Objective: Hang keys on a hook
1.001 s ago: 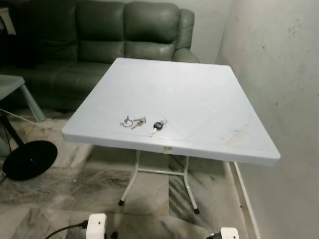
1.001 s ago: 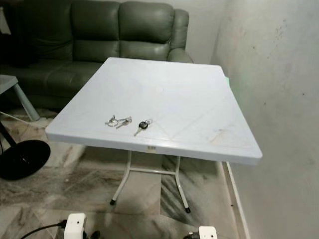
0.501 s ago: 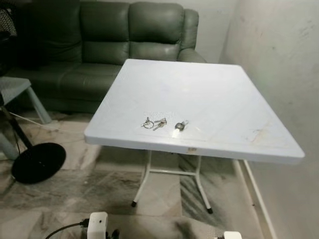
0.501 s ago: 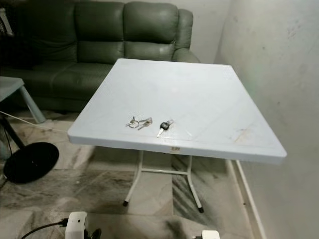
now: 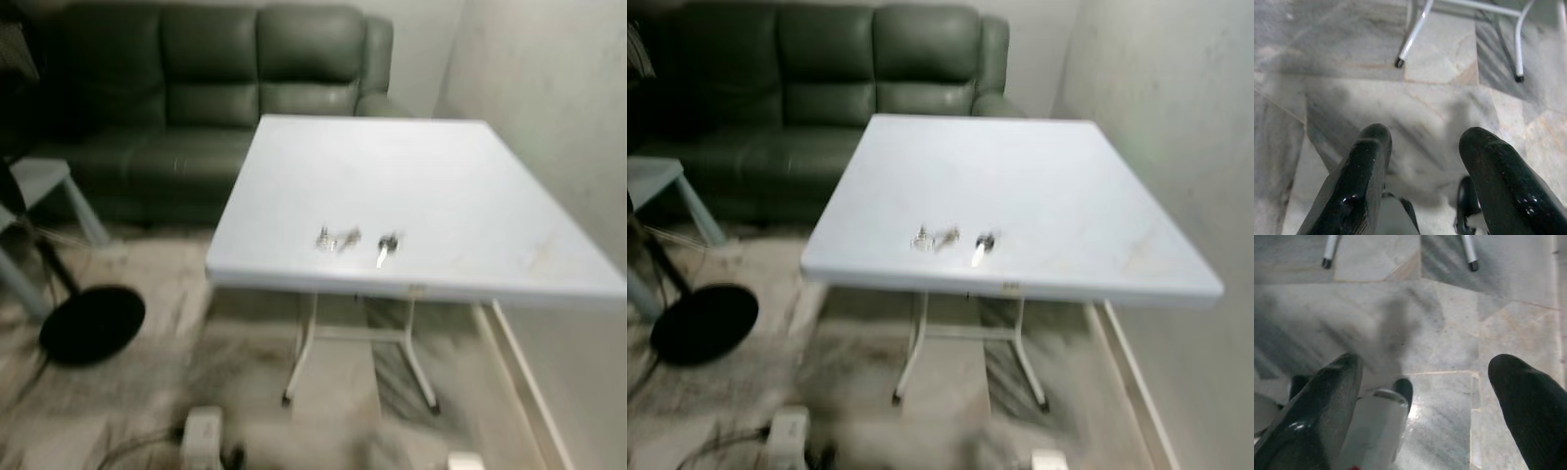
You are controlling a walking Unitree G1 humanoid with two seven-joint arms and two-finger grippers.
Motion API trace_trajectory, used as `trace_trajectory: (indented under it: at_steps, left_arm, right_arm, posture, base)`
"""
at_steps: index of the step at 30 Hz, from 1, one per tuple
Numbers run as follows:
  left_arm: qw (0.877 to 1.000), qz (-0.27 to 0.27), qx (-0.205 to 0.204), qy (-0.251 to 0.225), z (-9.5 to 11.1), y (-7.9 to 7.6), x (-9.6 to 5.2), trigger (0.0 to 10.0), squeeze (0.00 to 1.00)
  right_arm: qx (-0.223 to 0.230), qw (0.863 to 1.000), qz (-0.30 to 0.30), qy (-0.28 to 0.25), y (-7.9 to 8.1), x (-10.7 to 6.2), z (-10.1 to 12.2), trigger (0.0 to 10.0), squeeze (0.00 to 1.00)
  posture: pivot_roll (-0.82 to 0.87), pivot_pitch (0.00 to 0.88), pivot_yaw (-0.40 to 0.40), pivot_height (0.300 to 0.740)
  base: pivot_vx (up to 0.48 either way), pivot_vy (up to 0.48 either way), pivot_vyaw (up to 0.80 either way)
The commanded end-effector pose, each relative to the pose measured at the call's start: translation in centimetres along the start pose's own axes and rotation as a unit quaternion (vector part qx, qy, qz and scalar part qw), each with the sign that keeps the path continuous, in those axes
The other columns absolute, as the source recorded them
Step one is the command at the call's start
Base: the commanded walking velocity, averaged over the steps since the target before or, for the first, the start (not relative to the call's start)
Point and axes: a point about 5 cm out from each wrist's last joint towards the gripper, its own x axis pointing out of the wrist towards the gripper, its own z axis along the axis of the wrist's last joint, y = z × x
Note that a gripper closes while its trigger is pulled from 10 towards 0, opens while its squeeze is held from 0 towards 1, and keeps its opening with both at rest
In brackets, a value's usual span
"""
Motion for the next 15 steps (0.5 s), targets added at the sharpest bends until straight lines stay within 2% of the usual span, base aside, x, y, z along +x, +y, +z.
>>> trace_trajectory:
  at_steps: [1, 9, 15]
  left_arm:
    - [1.0, 0.011, 0.008, -0.002, 0.3, 0.7, -0.1, 10.0, 0.0]
    - [1.0, 0.003, 0.012, -0.01, 0.3, 0.1, 0.0, 10.0, 0.0]
    - [0.998, -0.028, 0.031, -0.04, 1.4, -1.6, 0.4, 10.0, 0.0]
  right_arm:
    - [0.007, 1.0, 0.005, -0.008, 0.4, 0.2, 0.5, 10.0, 0.0]
    - [0.003, 1.0, 0.007, -0.009, 0.2, 0.1, 0.4, 10.0, 0.0]
    - [0.0, 1.0, 0.01, -0.026, -0.2, 0.1, 0.9, 10.0, 0.0]
  posture:
    - [0.01, 0.0, -0.049, 0.74]
    - [0.02, 0.0, -0.059, 0.74]
    - [0.03, 0.0, -0.07, 0.74]
  base:
    - [0.0, 0.0, 0.0]
    - [0.0, 0.0, 0.0]
    - [0.0, 0.0, 0.0]
